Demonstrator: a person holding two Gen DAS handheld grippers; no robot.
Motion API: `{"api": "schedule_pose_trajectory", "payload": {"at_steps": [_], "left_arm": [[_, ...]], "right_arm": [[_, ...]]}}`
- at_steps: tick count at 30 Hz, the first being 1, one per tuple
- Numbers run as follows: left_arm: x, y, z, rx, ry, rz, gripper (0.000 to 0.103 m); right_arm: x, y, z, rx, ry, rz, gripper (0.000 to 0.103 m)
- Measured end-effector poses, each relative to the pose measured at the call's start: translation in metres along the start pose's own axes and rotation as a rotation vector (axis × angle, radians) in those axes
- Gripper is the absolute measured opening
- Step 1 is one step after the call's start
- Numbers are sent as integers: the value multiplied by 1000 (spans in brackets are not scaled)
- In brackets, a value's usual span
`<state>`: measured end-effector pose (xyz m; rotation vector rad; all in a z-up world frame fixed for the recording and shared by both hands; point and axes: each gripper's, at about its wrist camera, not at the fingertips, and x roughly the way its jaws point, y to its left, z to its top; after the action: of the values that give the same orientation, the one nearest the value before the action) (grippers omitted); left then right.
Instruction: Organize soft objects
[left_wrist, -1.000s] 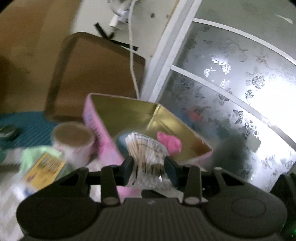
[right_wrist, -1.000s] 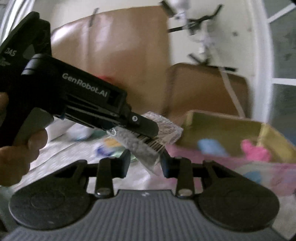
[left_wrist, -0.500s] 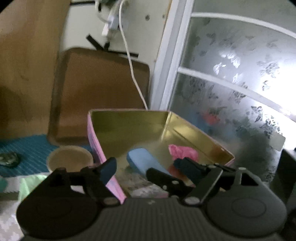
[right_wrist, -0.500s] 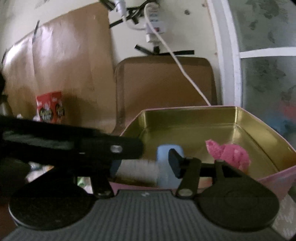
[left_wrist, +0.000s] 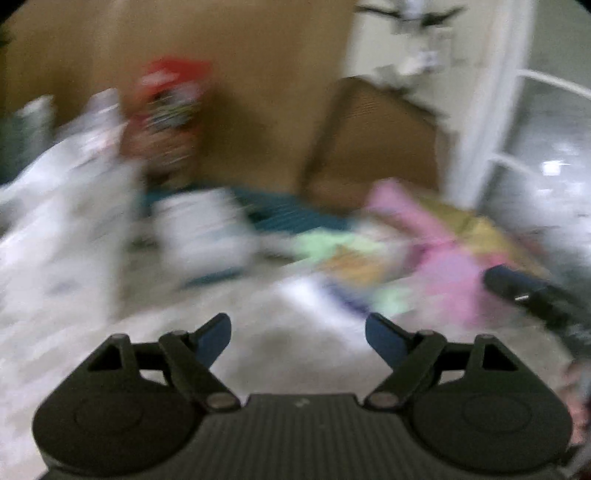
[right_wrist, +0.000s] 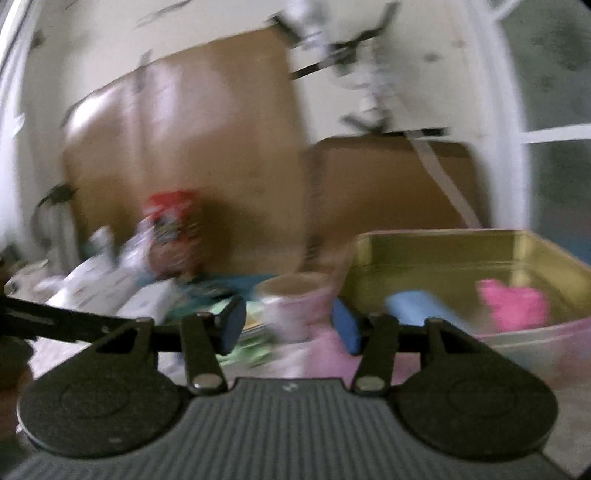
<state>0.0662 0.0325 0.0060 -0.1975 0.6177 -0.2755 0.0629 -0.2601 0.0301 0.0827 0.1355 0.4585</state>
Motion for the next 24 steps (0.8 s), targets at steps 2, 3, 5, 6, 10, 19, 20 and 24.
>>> {"api": "schedule_pose_trajectory", "payload": {"at_steps": [2,3,5,6,10,19,20,24], "left_arm": [[-9,25,-2,-95,-22,-24,81],[-13,31,0,-123,-43,-41,85],[-18,36,-2,-137,-90,5,86],[-18,39,-2,-161,-93,-9,86],[-21,44,-3,-190,-120,-32,86],[-24,52,-5,-236,-144,-87,88],[-24,52,-5,-237,-144,-91,88],[-25,52,-5,-241,-152,-95,90]], "right_arm": [[17,15,-2,-22,56,47,53],[27,20,-2,-21,90,64,53],[51,27,-3,-2,159,96,54],[64,30,-2,4,185,96,54],[116,43,-1,16,313,99,79],[145,47,-6,34,364,56,76],[143,48,-6,40,364,55,76],[144,55,-2,48,371,42,94]]}}
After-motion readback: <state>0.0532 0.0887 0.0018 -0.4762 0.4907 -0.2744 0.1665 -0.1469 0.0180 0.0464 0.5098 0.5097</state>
